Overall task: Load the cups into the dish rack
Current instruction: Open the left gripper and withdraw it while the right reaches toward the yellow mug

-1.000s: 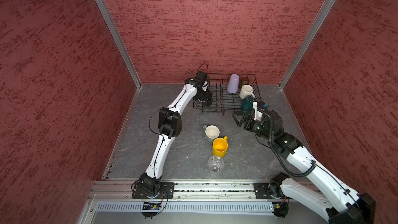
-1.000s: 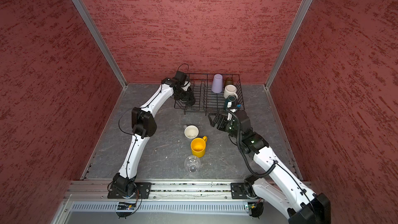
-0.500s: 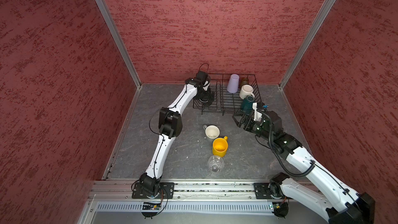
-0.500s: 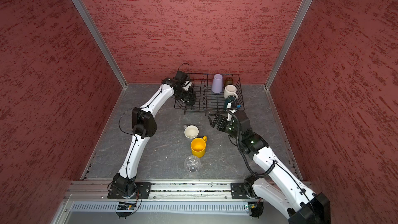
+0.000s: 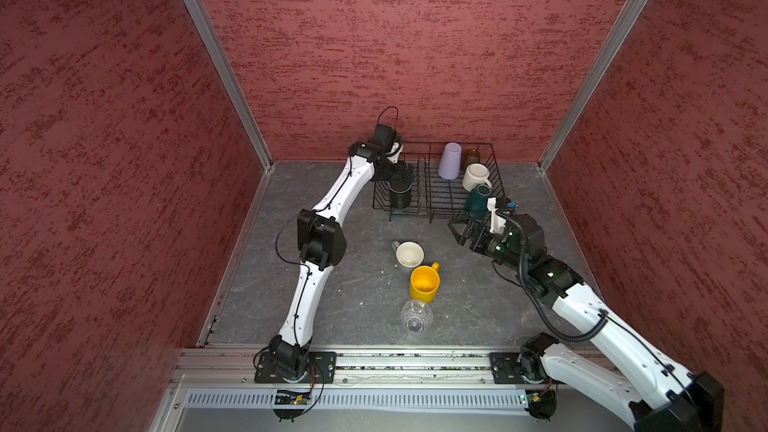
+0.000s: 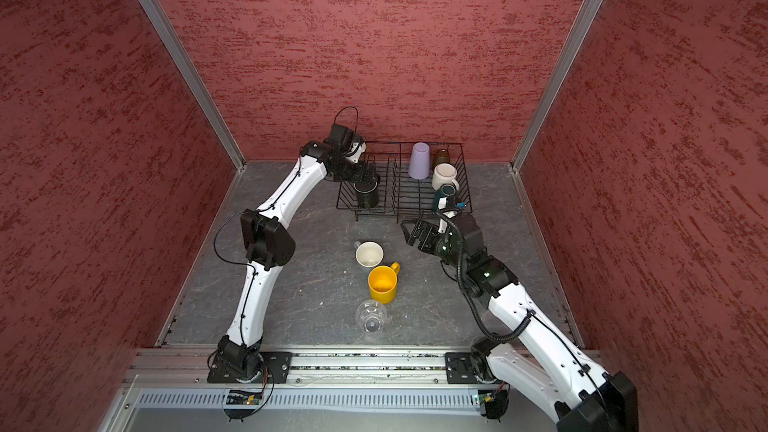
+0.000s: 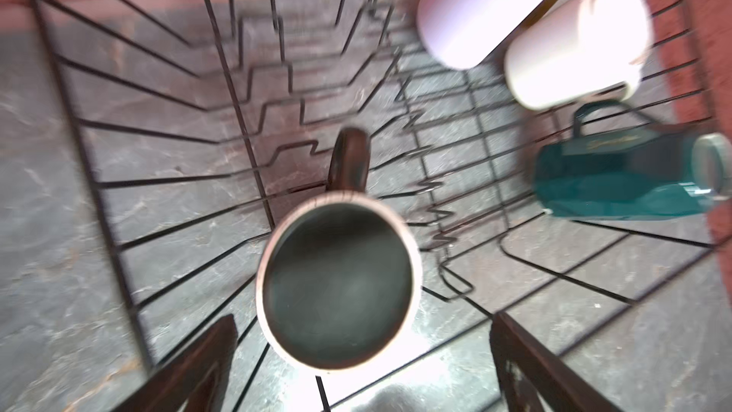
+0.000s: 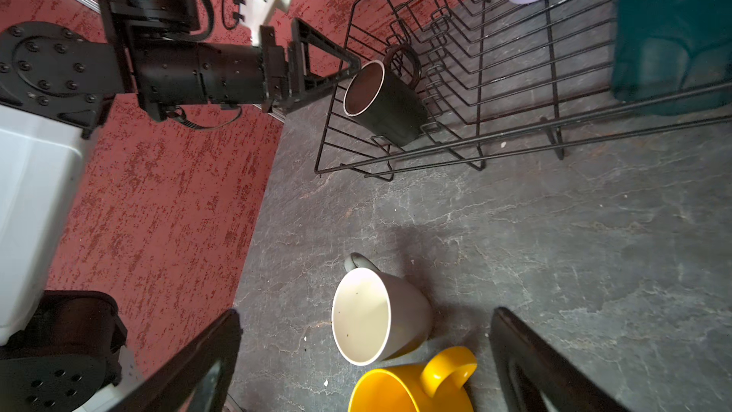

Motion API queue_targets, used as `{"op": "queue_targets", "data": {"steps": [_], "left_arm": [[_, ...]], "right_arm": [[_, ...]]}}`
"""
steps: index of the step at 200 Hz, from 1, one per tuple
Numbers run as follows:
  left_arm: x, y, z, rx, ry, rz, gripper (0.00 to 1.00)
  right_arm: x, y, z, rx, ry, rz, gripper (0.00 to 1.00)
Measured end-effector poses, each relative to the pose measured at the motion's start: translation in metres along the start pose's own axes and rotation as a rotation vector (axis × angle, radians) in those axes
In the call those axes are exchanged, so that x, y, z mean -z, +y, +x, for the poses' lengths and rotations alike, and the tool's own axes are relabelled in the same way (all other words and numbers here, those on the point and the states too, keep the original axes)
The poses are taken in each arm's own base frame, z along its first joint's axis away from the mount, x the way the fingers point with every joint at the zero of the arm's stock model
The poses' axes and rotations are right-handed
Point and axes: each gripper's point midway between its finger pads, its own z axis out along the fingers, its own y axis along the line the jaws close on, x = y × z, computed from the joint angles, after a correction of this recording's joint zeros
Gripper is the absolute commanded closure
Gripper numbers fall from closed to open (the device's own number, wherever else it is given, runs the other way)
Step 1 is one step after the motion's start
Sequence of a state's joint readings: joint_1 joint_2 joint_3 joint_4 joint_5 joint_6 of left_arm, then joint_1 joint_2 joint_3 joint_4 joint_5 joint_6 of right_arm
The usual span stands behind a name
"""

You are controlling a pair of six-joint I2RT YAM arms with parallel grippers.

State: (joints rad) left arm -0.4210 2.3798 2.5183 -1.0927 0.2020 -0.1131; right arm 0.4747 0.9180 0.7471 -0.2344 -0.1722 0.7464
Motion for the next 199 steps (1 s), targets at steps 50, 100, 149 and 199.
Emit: {"op": "queue_targets", "data": {"steps": [50, 100, 149, 199], "left_arm": [[0.029, -0.004, -0.004, -0.004, -0.055, -0.006, 0.0], [0.094, -0.001, 0.005, -0.022, -0.24, -0.029, 0.0], [0.198, 0.012, 0.0, 0.007, -0.568, 0.04, 0.0], [0.225, 0.067, 0.034, 0.103, -0.628, -0.019, 0.0]], "right_arm": [[0.0, -0.003, 0.002, 0.007, 0.007, 0.01, 0.02], [-0.002, -0.01, 0.002, 0.063, 0.063, 0.1, 0.17], [-0.005, -0.014, 0.025, 0.124, 0.164, 0.193, 0.25], [-0.005, -0.01, 0.072, 0.19, 0.302, 0.274, 0.31]]}}
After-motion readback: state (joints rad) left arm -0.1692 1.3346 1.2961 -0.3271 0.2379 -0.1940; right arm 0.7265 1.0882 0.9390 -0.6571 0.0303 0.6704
